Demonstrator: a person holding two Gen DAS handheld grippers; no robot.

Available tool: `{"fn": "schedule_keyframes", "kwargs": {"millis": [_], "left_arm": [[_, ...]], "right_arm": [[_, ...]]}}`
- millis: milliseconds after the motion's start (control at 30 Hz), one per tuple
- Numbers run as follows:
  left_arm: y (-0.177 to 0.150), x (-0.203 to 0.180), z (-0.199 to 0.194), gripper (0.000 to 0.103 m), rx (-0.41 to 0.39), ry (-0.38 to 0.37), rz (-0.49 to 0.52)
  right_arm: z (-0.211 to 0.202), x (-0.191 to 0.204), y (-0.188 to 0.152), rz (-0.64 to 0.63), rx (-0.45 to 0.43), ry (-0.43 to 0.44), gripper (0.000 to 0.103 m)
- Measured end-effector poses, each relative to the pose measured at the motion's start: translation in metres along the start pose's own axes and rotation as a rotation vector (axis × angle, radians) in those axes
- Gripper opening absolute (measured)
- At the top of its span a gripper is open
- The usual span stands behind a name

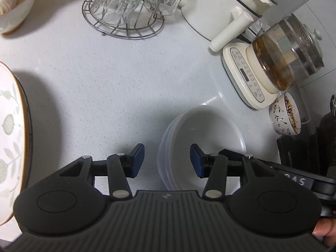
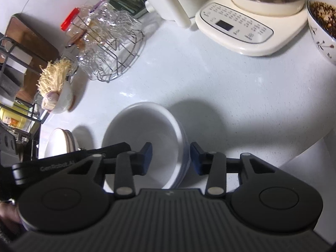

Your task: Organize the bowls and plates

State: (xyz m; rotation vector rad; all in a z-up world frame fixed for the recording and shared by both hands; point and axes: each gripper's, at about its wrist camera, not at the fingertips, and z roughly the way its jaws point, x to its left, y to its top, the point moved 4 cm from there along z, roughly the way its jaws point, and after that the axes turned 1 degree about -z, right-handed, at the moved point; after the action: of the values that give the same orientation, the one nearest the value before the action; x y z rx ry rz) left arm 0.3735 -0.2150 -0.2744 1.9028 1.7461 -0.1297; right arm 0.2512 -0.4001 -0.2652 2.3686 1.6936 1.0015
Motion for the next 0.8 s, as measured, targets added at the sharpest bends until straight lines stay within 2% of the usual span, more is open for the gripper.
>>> {"fn": "schedule_keyframes", "kwargs": {"millis": [333,433,800], "left_arm": [[-0.006,0.001,0.011,0.052,-0.015,-0.018,-0.036],[-0.008,0.003,0.015,0.042,-0.003,-0.017,-0.053],[-0.017,0.001,0.012,0.037,-0.011,0.004,-0.032]], "right_arm": [[0.010,-0.006,-0.007,0.029,0.028,0.020,0.032],[0.010,-0.006,-0.008,0.023,0.029,0.011,0.025],[0.004,-0.003,-0.012,-0.032,0.004,0.021,0.024]]}}
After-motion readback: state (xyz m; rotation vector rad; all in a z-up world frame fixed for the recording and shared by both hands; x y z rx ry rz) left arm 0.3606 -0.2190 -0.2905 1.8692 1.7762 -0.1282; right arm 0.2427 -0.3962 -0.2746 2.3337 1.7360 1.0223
